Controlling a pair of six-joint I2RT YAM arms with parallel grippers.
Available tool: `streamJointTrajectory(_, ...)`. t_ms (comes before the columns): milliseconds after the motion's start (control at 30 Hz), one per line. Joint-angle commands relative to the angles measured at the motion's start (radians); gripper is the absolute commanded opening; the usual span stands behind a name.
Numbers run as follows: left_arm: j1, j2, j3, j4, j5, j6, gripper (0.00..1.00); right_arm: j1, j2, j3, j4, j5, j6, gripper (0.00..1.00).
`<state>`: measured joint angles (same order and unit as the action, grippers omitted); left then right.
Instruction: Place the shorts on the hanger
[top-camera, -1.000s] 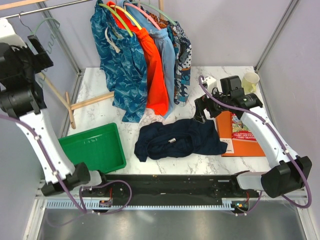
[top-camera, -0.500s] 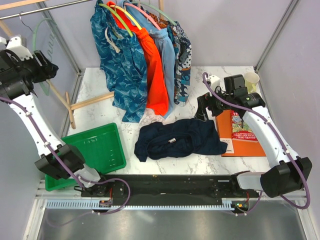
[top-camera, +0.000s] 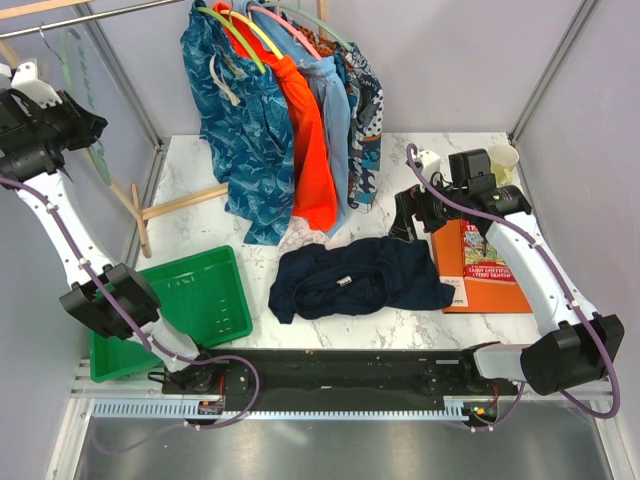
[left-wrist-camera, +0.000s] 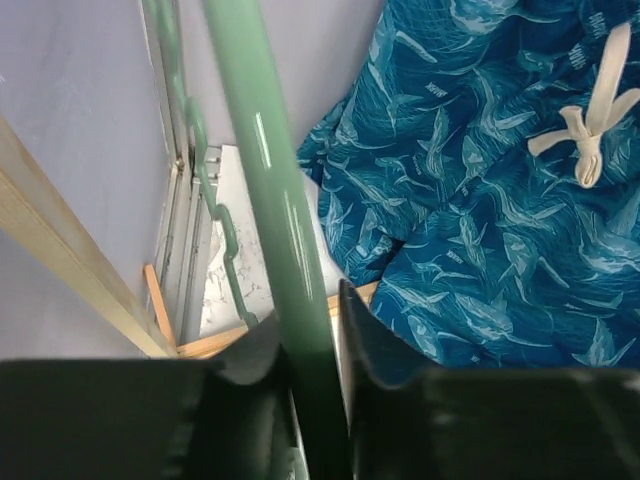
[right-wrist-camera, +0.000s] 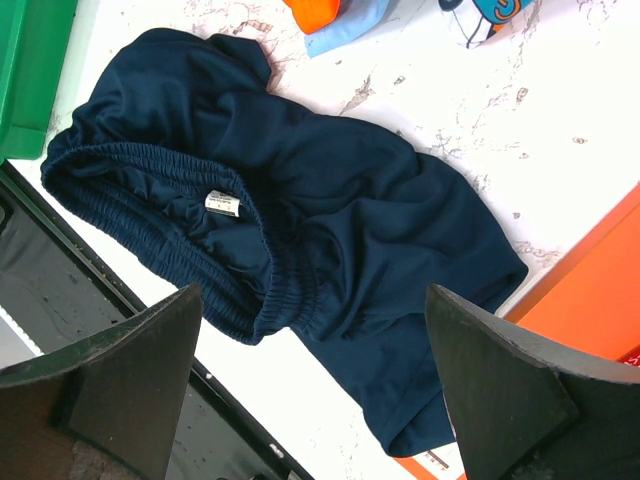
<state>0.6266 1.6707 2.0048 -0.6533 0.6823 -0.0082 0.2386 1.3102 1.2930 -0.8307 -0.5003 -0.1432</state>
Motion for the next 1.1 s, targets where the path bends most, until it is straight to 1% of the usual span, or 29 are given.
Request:
streamJointTrajectory(0, -0.001, 0.015, 0.031, 0.084, -0.007, -0.062, 0.08, -0.004, -0.029, 0.011, 0.019, -0.023, 0.007, 0.98)
streamJointTrajectory(33, -0.001, 0.015, 0.026, 0.093, -0.012, -0.070, 0.03, -0.005, -0.029, 0.005, 0.021, -0.023, 0.004, 0.98)
streamJointTrajectory(67, 0.001, 0.011, 0.011, 0.106, -0.006, -0.073, 0.02, -0.004, -0.029, -0.001, 0.024, -0.023, 0.004, 0.98)
streamJointTrajectory(167, -0.004, -0.009, -0.032, 0.156, -0.001, -0.078, 0.02, -0.005, -0.028, -0.008, 0.028, -0.024, 0.004, 0.98)
streamJointTrajectory(333, -0.004, -0.086, -0.162, 0.331, -0.006, -0.093, 0.02, -0.004, -0.028, -0.003, 0.030, -0.029, 0.005, 0.98)
streamJointTrajectory(400, -0.004, -0.124, -0.213, 0.377, -0.009, -0.107, 0.02, -0.005, -0.028, -0.004, 0.030, -0.029, 0.005, 0.98)
streamJointTrajectory(433, -0.004, -0.137, -0.231, 0.427, -0.004, -0.114, 0.02, -0.005, -0.029, -0.008, 0.030, -0.030, 0.005, 0.98)
streamJointTrajectory(567, -0.004, -0.184, -0.300, 0.507, 0.019, -0.144, 0.02, -0.005, -0.029, -0.012, 0.033, -0.032, 0.007, 0.98)
streamJointTrajectory(700, -0.004, -0.203, -0.311, 0.527, 0.025, -0.147, 0.02, -0.005, -0.032, -0.012, 0.035, -0.035, 0.007, 0.98)
streamJointTrajectory(867, -0.004, -0.226, -0.330, 0.514, 0.031, -0.147, 0.02, -0.005, -0.037, -0.017, 0.035, -0.037, 0.008, 0.98)
streamJointTrajectory(967, -0.005, -0.262, -0.369, 0.497, 0.040, -0.135, 0.02, -0.004, -0.042, -0.014, 0.035, -0.038, 0.010, 0.98)
streamJointTrajectory(1067, -0.004, -0.298, -0.412, 0.433, 0.045, -0.107, 0.02, -0.004, -0.040, -0.001, 0.033, -0.034, 0.007, 0.98)
